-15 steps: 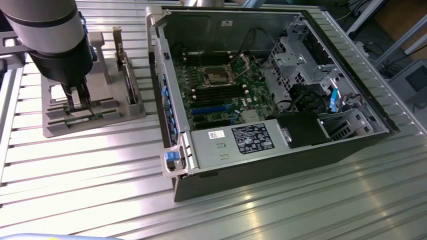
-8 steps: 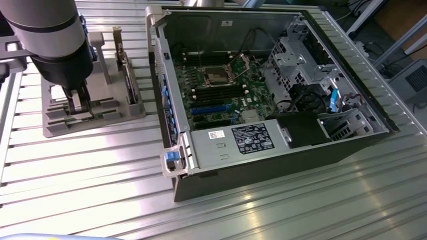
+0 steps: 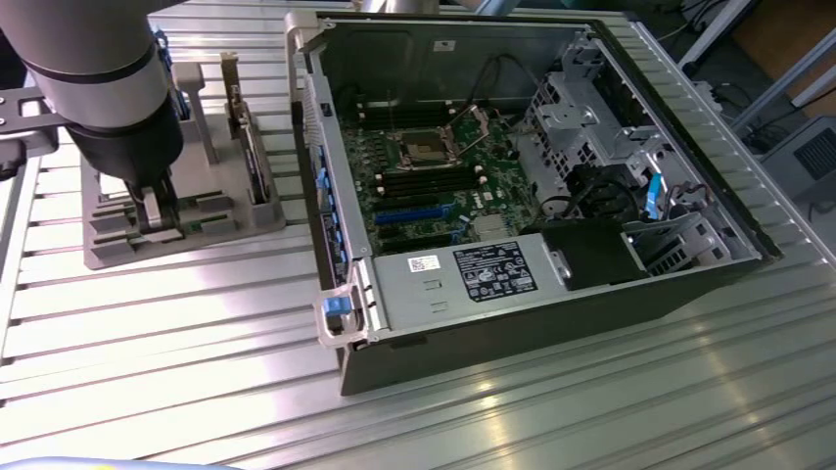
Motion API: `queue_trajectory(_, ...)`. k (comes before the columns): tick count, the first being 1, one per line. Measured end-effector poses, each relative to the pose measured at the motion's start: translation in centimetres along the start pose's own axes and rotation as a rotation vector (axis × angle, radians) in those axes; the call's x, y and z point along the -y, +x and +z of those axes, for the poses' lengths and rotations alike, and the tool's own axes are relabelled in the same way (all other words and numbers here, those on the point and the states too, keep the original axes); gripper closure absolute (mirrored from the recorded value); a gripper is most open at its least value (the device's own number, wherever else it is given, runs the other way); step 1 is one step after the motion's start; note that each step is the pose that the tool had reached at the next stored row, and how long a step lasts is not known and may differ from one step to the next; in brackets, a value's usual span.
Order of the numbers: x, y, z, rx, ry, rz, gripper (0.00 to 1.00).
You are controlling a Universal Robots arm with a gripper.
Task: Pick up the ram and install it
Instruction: 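Pick up the ram and move it above insertion slot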
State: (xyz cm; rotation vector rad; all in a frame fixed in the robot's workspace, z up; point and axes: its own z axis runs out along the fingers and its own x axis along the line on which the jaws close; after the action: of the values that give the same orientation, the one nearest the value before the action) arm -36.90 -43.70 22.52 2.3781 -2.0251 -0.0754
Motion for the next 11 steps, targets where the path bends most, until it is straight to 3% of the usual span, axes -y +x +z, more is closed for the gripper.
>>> queue_trajectory(11,-0.57,-0.28,0.99,-0.0011,-0.0006,-0.025,0.58)
